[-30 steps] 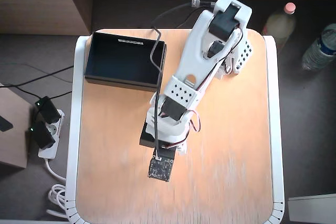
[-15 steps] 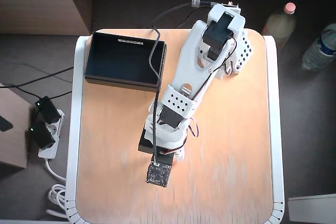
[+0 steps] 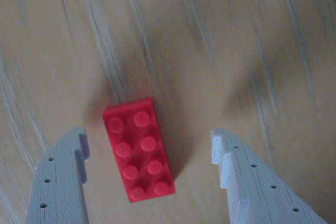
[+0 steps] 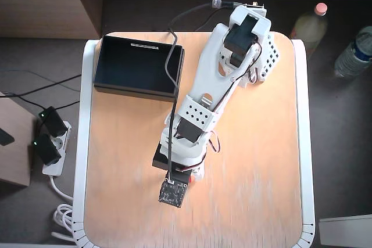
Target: Grasp a lego block and put it in the bin.
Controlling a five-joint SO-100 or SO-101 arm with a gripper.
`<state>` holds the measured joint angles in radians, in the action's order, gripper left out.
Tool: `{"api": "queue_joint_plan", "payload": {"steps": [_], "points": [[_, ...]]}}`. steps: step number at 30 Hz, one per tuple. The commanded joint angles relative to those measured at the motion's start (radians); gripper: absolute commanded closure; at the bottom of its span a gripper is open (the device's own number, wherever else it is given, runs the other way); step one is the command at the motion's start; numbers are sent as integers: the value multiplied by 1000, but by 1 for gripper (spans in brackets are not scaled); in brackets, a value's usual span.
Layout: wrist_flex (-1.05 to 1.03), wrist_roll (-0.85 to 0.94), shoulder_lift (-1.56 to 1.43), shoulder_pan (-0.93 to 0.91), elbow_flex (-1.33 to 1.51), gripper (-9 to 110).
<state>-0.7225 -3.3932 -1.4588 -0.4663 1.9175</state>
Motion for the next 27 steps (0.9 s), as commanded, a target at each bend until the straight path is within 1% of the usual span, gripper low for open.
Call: {"api": "queue_joint_plan", "payload": {"steps": [1, 11, 19, 27], "points": [[6, 3, -14, 21, -109, 78], [-3, -2, -15, 26, -60, 78], [-3, -14, -14, 44, -43, 82], [-3, -31, -14, 52, 14, 82]]}}
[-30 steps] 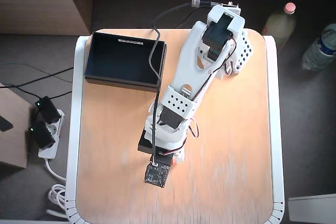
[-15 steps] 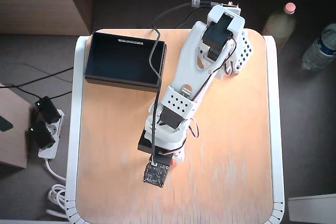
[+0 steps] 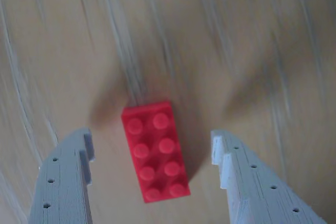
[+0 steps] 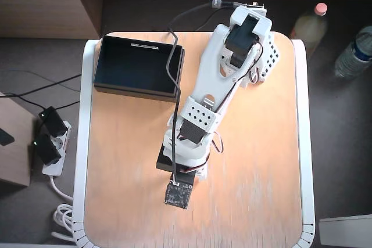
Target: Grasp a lego block and put it in the bin.
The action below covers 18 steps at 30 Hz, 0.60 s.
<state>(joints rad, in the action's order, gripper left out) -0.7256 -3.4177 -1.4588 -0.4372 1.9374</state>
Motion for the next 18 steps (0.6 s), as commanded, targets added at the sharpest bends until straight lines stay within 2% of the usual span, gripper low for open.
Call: {"api": "queue_joint_plan", "payload": {"steps": [1, 11, 15, 18], "points": [[2, -9, -14, 23, -2, 82], [2, -3, -12, 28, 11, 87], [2, 6, -14, 28, 11, 98], [2, 12, -14, 26, 11, 100]]}}
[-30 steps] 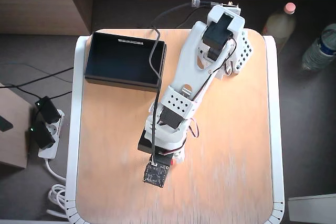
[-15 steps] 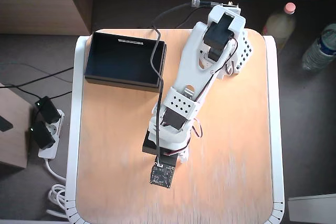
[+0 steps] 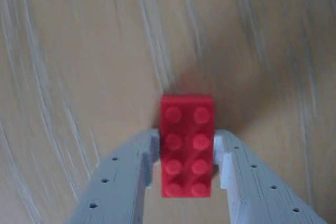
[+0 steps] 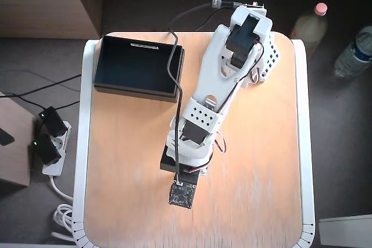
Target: Grasp a lego block and put it in the bin.
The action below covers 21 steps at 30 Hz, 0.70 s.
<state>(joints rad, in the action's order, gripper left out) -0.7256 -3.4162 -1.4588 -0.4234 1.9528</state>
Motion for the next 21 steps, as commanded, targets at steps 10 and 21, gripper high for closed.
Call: {"api": "queue_joint_plan", "payload": {"steps": [10, 21], "points": [[-5, 28, -84, 0, -5, 101], [-141, 46, -290, -43, -9, 101]]}}
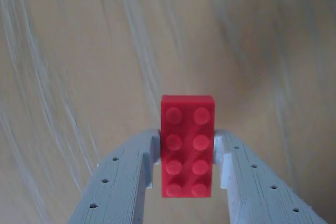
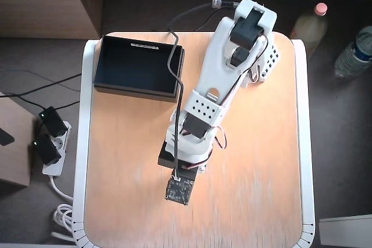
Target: Grasp a lego block and put it in the bin.
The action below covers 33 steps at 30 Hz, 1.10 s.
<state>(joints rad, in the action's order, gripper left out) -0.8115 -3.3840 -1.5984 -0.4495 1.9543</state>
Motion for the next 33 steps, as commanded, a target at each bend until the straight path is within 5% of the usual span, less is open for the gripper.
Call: {"api": "queue_joint_plan", "payload": {"steps": [1, 16, 33], "points": [[-75, 17, -169, -20, -11, 101], [-543, 43, -364, -232, -199, 101], [-575, 44, -558, -634, -285, 101]]}}
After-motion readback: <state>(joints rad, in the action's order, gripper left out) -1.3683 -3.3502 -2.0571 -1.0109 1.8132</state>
